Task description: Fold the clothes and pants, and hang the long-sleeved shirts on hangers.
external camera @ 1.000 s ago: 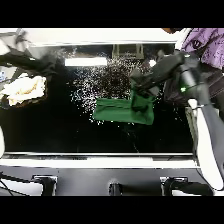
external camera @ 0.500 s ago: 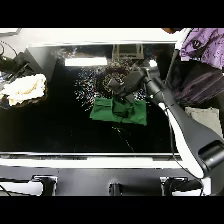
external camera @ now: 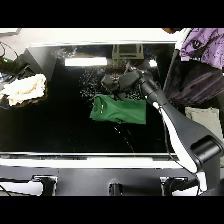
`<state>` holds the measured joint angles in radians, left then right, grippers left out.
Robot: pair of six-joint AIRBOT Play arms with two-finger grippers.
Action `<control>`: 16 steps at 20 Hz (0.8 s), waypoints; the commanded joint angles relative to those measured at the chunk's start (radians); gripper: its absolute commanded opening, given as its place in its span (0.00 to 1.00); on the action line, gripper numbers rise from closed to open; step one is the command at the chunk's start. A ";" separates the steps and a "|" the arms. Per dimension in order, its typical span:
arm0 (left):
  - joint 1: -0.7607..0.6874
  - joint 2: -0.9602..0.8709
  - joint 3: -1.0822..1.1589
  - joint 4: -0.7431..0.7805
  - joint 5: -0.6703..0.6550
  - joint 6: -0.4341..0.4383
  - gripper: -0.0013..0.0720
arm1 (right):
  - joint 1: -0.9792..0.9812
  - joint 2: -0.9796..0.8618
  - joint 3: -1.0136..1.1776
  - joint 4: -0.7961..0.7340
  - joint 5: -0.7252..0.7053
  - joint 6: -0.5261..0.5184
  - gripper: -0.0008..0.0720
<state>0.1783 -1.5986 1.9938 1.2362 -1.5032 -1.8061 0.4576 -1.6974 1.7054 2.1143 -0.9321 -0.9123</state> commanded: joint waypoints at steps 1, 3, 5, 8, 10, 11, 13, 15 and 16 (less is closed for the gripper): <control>0.001 0.001 0.000 -0.001 0.000 0.004 0.04 | -0.071 0.086 0.009 0.035 -0.075 -0.101 0.71; 0.001 0.001 0.000 -0.001 0.000 0.004 0.04 | -0.182 0.151 0.009 0.035 -0.182 -0.166 0.71; 0.001 0.001 0.000 -0.001 0.001 0.004 0.04 | -0.336 0.198 0.008 0.019 -0.333 -0.254 0.74; 0.001 0.001 0.000 -0.001 0.001 0.004 0.04 | -0.571 0.201 -0.010 0.023 -0.494 -0.430 0.74; 0.001 0.001 0.000 -0.001 0.001 0.004 0.04 | -0.681 0.192 -0.085 0.044 -0.499 -0.513 0.74; 0.001 0.001 0.000 -0.001 0.001 0.004 0.04 | -0.717 0.179 -0.136 0.075 -0.497 -0.564 0.74; 0.001 0.001 0.000 -0.001 0.001 0.004 0.04 | -0.743 0.146 -0.249 0.151 -0.487 -0.679 0.74; 0.001 0.002 0.000 -0.001 0.000 0.004 0.04 | -0.729 0.100 -0.345 0.192 -0.468 -0.766 0.74; 0.001 0.002 0.000 -0.001 0.001 0.004 0.04 | -0.718 0.072 -0.380 0.208 -0.453 -0.788 0.74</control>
<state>0.1783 -1.5978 1.9938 1.2350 -1.5028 -1.8023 -0.2420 -1.5707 1.4429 2.2486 -1.3903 -1.5536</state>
